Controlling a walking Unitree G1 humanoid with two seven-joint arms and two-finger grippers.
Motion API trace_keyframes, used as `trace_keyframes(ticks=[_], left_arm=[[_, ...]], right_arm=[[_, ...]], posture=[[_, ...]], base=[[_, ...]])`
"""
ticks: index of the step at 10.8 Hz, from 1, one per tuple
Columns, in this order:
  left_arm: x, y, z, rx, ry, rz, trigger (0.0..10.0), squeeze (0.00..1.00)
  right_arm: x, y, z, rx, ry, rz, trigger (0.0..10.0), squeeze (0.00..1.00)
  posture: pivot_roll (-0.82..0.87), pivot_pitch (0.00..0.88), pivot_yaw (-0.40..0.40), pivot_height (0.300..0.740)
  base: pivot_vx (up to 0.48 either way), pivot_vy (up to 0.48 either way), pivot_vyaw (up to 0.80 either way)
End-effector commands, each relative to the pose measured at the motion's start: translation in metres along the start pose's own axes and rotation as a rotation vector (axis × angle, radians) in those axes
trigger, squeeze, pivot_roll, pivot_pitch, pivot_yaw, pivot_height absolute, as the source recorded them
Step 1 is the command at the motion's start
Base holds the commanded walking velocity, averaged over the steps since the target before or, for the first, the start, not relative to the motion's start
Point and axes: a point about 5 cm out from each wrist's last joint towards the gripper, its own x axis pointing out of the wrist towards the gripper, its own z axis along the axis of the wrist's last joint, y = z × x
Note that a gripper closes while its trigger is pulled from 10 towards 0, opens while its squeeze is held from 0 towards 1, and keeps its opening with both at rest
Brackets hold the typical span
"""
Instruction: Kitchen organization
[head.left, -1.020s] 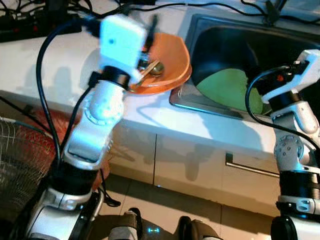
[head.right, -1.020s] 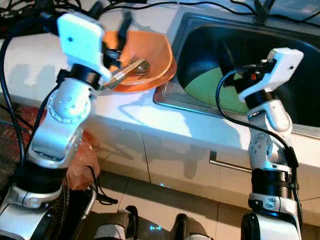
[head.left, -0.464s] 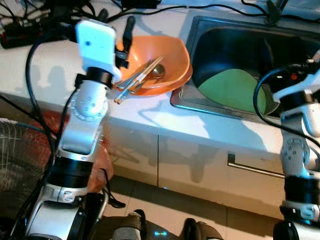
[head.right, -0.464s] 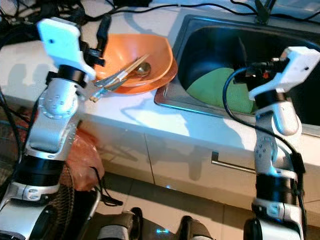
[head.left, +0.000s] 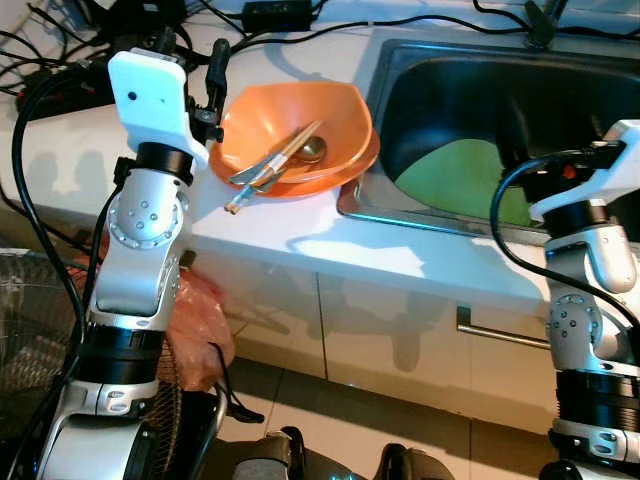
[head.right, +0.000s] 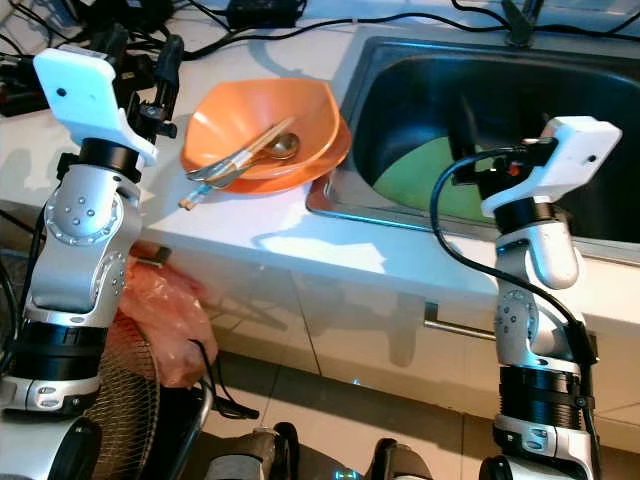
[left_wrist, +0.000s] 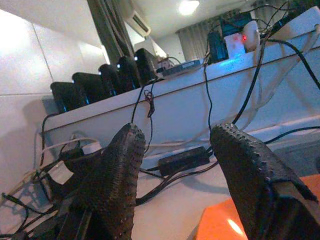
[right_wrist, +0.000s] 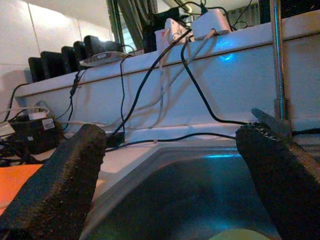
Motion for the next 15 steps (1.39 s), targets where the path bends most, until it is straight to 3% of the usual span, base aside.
trace_keyframes(ticks=[1,4,5,8,10,13,15], left_arm=[[-0.007,0.005,-0.005,0.019,0.03,0.002,10.0,0.0],[-0.025,0.013,-0.026,0.029,0.104,0.025,10.0,0.0],[-0.026,0.007,-0.026,0.02,0.1,0.021,10.0,0.0],[-0.008,-0.011,-0.017,0.037,0.029,-0.028,10.0,0.0],[-0.008,-0.029,-0.017,0.019,0.014,-0.053,10.0,0.0],[-0.013,-0.041,-0.027,-0.03,0.05,-0.065,10.0,0.0],[-0.014,-0.033,-0.026,-0.021,0.055,-0.053,10.0,0.0]], right_arm=[[0.005,0.004,0.0,-0.003,-0.013,0.007,10.0,0.0],[0.015,0.01,-0.006,-0.023,-0.005,-0.01,10.0,0.0],[0.017,0.003,-0.003,-0.025,-0.018,-0.038,10.0,0.0],[0.021,-0.013,0.006,-0.061,-0.037,-0.078,10.0,0.0],[0.019,-0.024,0.008,-0.082,-0.02,-0.089,10.0,0.0],[0.012,-0.037,0.011,-0.119,-0.007,-0.135,10.0,0.0],[0.014,-0.029,0.007,-0.106,-0.001,-0.133,10.0,0.0]], posture=[[0.08,0.152,0.096,0.74],[0.09,0.102,0.078,0.74],[0.1,0.083,0.064,0.74],[0.06,0.09,0.012,0.74],[0.03,0.089,-0.019,0.74],[0.0,0.1,-0.014,0.74],[0.01,0.111,-0.003,0.74]], base=[[0.0,0.0,0.0],[0.0,0.0,0.0],[0.0,0.0,0.0],[0.0,0.0,0.0],[0.0,0.0,0.0],[0.0,0.0,0.0],[0.0,0.0,0.0]])
